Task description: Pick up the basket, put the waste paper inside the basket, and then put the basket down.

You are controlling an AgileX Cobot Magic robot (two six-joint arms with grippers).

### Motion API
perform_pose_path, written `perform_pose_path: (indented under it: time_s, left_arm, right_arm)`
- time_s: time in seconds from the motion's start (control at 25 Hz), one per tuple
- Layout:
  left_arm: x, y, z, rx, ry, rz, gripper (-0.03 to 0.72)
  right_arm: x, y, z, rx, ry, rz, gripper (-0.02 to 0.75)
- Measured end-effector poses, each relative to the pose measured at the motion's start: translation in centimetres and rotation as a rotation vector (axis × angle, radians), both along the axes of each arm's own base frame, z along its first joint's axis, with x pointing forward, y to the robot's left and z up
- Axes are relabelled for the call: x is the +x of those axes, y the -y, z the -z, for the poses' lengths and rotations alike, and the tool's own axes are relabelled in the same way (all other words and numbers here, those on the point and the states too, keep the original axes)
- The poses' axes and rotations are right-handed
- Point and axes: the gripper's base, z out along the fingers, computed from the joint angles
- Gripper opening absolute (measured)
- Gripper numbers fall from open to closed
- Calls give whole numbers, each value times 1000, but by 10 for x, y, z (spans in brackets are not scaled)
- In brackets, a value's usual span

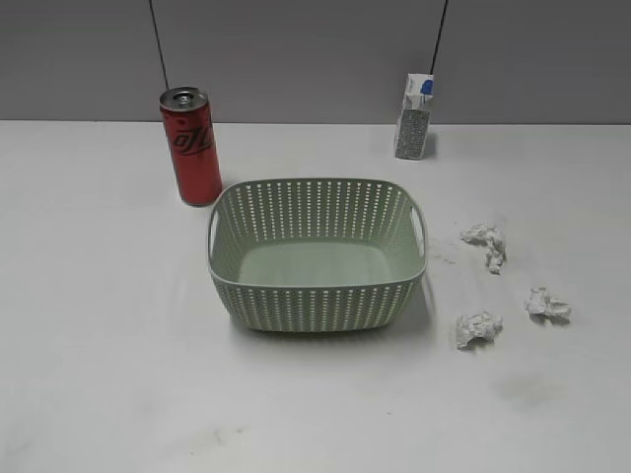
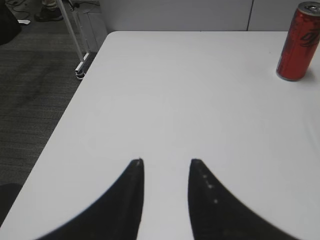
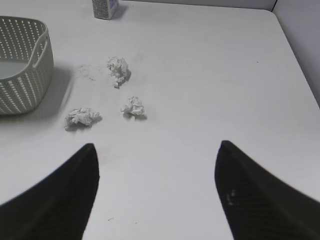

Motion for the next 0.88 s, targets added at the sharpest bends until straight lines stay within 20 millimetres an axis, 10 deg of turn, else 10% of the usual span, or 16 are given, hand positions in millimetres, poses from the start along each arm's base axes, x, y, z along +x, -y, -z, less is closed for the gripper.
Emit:
perform_pose_path:
  time_s: [0.88]
  left_arm:
    - [0, 0, 0, 0, 0, 0, 238]
  right_arm:
    - [0, 0, 0, 0, -1, 0, 545]
